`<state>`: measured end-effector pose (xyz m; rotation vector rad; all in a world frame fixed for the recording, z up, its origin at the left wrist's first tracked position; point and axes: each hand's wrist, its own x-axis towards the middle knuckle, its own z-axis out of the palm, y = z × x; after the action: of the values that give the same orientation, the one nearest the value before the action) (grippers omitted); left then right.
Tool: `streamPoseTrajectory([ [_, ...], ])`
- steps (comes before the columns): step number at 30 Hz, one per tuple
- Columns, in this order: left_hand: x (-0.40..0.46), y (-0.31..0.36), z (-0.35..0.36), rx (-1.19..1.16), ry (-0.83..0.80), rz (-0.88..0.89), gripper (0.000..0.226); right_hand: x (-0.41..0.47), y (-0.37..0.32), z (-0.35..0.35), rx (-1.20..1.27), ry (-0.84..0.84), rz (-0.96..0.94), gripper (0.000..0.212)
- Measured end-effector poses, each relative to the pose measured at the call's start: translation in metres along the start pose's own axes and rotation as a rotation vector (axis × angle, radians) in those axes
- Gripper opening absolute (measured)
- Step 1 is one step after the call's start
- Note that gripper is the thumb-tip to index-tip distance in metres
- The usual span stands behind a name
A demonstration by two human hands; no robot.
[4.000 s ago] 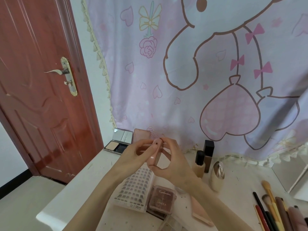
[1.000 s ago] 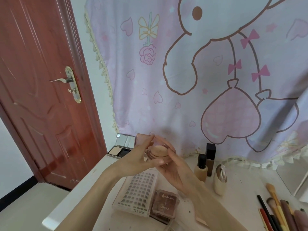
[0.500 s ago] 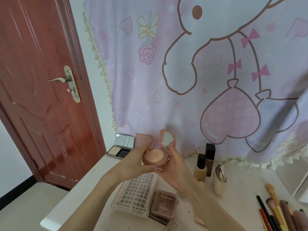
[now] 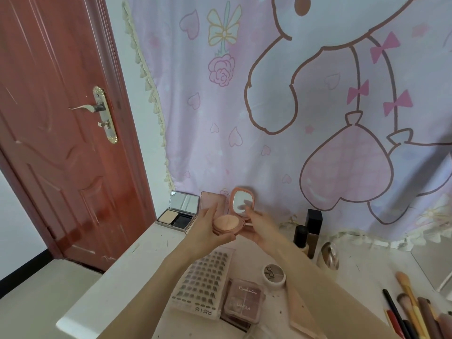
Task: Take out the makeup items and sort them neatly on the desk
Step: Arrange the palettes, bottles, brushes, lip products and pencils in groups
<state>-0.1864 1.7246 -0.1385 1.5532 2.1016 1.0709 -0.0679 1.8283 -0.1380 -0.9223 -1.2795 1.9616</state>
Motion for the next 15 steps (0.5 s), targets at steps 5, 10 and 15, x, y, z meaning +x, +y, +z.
streamPoseTrajectory([
  [5, 0.0, -0.026, -0.002, 0.027, -0.021, -0.063, 0.071, 0.031, -0.001, -0.002, -0.098, 0.125, 0.085, 0.013],
  [10, -0.018, -0.08, -0.022, 0.141, 0.106, -0.18, 0.046, 0.053, 0.011, -0.005, -0.171, 0.199, 0.1, 0.021],
  [15, -0.03, -0.123, -0.022, 0.336, 0.093, -0.332, 0.043, 0.069, 0.026, 0.0, -0.136, 0.209, 0.163, 0.019],
])
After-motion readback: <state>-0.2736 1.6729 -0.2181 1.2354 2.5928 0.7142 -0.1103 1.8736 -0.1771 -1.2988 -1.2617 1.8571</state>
